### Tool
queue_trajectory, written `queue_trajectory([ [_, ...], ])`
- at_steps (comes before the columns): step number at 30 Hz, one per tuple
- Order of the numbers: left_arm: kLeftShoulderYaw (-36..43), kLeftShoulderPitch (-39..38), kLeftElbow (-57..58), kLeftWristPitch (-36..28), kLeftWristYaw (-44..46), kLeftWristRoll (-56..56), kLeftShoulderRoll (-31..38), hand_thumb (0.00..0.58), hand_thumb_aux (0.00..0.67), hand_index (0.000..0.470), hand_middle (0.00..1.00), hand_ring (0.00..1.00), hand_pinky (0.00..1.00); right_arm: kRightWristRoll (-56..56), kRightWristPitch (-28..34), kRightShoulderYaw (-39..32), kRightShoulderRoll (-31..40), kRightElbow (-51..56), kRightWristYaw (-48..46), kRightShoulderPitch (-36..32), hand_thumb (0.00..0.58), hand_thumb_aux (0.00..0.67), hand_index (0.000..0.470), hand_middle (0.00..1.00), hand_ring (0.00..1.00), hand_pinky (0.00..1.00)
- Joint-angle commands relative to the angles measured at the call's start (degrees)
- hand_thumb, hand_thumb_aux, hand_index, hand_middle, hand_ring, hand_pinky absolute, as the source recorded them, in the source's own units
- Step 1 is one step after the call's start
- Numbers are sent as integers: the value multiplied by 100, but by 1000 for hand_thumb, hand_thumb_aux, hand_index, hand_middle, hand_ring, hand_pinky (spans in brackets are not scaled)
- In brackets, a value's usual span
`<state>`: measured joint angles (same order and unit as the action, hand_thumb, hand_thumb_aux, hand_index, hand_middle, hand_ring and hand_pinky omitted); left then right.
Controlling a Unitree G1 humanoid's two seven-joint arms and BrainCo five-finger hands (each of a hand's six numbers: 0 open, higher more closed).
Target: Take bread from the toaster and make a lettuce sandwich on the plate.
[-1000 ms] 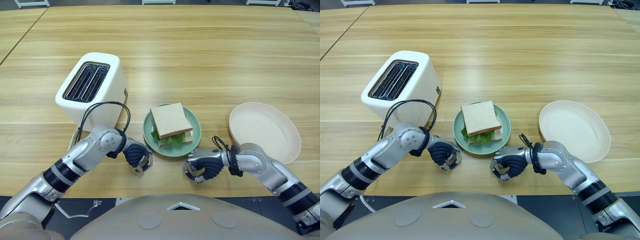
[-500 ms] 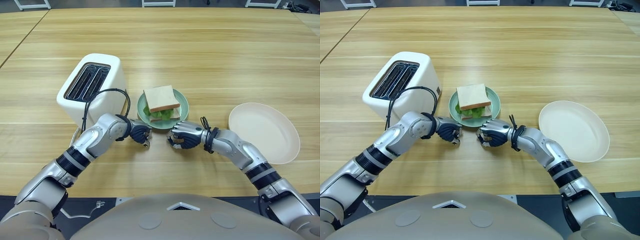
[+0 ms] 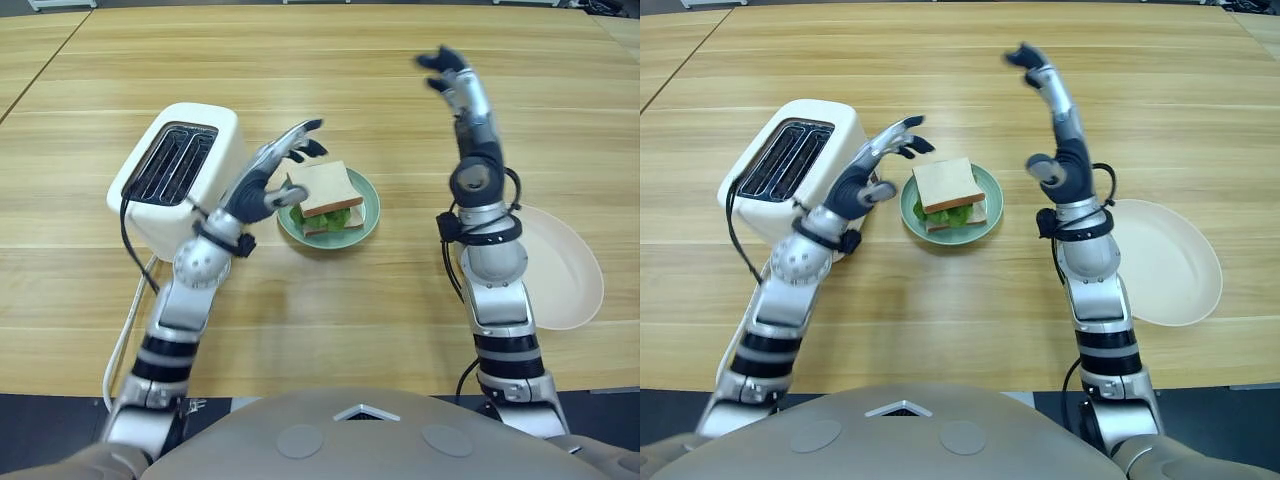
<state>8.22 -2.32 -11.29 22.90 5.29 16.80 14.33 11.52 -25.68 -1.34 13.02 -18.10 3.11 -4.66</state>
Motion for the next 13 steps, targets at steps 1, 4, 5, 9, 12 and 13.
queue_trajectory([
  [1, -168, 416, 898, 719, -690, 389, -58, 0, 0, 0, 0, 0, 0, 254, -124, 145, 26, 175, 56, 16, 0, 0, 0, 0, 0, 0],
  [4, -147, 702, 1544, 930, -929, 443, -100, 0, 0, 0, 0, 0, 0, 350, -163, 191, 81, 397, 8, -15, 0, 0, 0, 0, 0, 0],
  [5, -125, 725, 1647, 1003, -988, 492, -106, 0, 0, 0, 0, 0, 0, 416, -202, 193, 95, 436, 4, -26, 0, 0, 0, 0, 0, 0],
  [9, -147, 935, 2007, 1215, -1143, 527, -114, 0, 0, 0, 0, 0, 0, 579, -403, 164, 112, 677, 21, -49, 0, 0, 0, 0, 0, 0],
  [12, -168, 1060, 2226, 1295, -1223, 516, -108, 0, 0, 0, 0, 0, 0, 653, -511, 162, 121, 850, 35, -104, 0, 0, 0, 0, 0, 0],
  [13, -178, 1064, 2238, 1319, -1243, 506, -104, 0, 0, 0, 0, 0, 0, 673, -538, 155, 118, 897, 33, -107, 0, 0, 0, 0, 0, 0],
])
